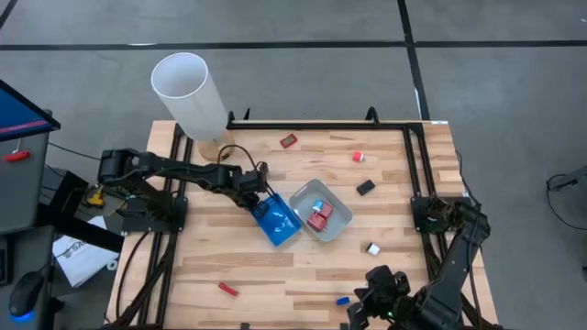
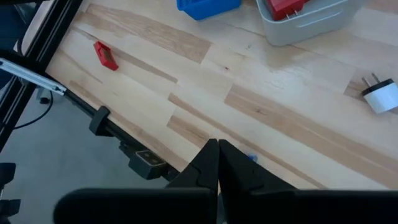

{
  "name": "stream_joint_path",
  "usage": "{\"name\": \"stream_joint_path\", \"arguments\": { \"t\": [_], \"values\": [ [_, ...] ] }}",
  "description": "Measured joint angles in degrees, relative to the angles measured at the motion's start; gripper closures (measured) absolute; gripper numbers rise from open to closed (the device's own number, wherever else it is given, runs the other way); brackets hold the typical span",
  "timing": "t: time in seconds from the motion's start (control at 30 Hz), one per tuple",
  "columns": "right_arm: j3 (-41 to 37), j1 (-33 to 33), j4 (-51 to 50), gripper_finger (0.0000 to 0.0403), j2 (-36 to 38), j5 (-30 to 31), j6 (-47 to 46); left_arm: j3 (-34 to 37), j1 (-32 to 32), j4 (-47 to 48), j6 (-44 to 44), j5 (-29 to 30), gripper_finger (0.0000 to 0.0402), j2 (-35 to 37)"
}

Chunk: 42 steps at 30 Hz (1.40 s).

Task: Pick & Place Office items
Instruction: Adjust the blue bin

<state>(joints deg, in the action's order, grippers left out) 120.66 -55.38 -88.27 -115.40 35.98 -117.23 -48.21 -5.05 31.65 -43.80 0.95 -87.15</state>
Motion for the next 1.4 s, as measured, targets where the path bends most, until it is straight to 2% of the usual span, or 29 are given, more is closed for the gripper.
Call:
{"name": "stream_joint_path", "arguments": {
  "t": [0.23, 0.63, 1.4],
  "values": [
    [0.0, -0.12, 0.01, 0.0402, 0.0, 0.05, 0.1, 0.0, 2.51, -3.3, -1.73, -1.55, 0.0401, 0.0],
    [0.0, 0.44, 0.24, 0.0402, 0.0, 1.77, 0.61, 0.0, 6.09, -6.5, -4.68, -0.96, 0.0401, -0.11],
    [0.0, 0.57, 1.47, 0.0402, 0.01, 3.1, 0.67, -0.02, 8.23, -13.69, -7.61, -0.79, 0.0401, -0.11]
  ]
}}
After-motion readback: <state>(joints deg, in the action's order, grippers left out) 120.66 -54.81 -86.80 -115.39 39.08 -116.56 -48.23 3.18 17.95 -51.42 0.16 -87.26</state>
